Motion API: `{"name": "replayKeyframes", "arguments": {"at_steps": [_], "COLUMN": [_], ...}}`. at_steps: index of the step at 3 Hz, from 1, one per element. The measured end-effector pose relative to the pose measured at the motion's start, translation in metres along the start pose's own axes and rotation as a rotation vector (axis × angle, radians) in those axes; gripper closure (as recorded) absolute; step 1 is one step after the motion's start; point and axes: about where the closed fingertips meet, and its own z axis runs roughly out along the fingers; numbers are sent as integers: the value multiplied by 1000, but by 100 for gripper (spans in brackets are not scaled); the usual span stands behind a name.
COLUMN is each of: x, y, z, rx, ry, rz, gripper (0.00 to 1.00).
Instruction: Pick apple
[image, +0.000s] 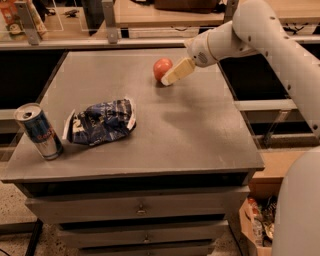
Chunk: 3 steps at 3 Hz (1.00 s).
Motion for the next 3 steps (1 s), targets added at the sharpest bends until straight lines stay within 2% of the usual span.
{"name": "replayKeyframes", "arguments": {"at_steps": [2, 3], "x": [8, 10], "y": [5, 6], "z": [36, 47], "rx": [-6, -6], "ry": [-6, -10], "rz": [-9, -16], "gripper": [0, 18]}}
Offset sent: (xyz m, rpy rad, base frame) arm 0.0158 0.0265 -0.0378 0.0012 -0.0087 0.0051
